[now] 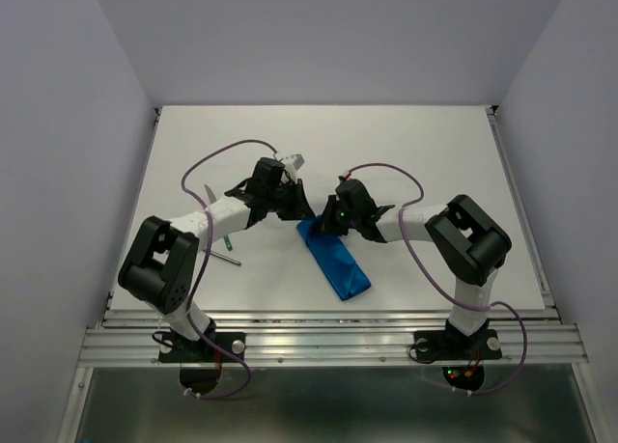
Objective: Fold the napkin into a case and place the utensils inside
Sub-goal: Grasp the top corner of the smaller rectangle folded napkin from the folded napkin.
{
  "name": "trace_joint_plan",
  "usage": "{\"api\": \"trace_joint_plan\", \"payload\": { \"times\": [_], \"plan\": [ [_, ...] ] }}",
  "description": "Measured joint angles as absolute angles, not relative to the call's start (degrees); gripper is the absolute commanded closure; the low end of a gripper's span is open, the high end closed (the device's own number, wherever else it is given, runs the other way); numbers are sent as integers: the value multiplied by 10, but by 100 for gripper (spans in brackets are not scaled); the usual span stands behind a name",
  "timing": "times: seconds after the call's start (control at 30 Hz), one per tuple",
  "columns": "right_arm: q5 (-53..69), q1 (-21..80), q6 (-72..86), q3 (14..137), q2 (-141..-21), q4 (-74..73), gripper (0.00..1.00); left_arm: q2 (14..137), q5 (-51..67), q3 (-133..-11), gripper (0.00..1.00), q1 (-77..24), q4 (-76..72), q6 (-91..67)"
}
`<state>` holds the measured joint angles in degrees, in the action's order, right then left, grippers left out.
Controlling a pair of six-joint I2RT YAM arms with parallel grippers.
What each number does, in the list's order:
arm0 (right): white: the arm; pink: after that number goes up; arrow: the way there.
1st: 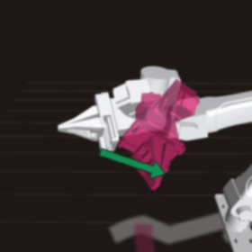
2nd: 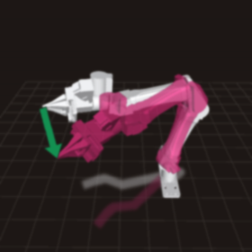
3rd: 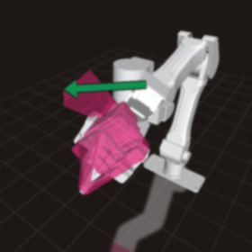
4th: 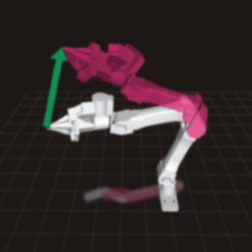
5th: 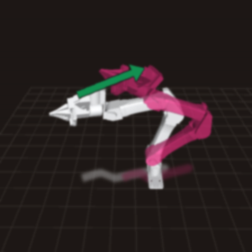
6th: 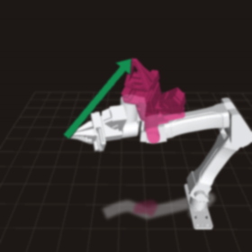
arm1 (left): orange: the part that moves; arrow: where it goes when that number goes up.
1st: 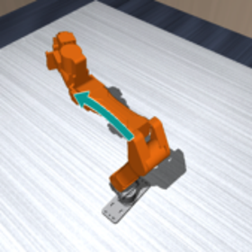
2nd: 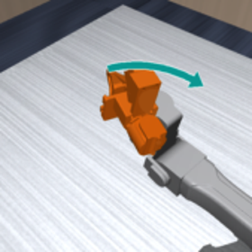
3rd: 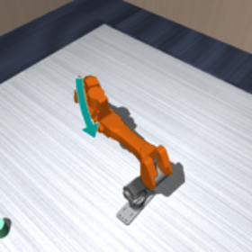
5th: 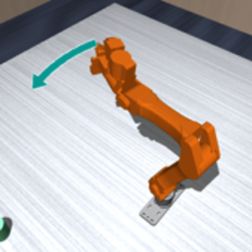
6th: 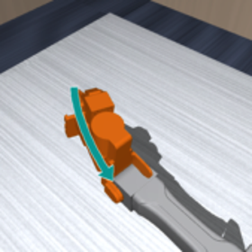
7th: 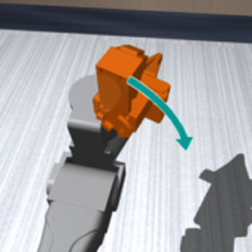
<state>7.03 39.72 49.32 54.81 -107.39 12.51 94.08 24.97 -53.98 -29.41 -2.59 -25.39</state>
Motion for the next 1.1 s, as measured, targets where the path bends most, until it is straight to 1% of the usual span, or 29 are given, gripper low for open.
{"api": "trace_joint_plan", "payload": {
  "times": [0.13,0.23,0.67,1.1],
  "plan": [
    [70,397,493,548,-1074,125,93,894,237,-538,97,-281,-28,-256],
    [70,397,493,548,-1074,125,93,891,220,-529,98,-267,-28,-260],
    [70,397,493,548,-1074,125,93,950,199,-514,98,-260,-6,-264],
    [70,397,495,548,-1074,125,93,977,208,-515,98,-288,-15,-264]
  ]
}}
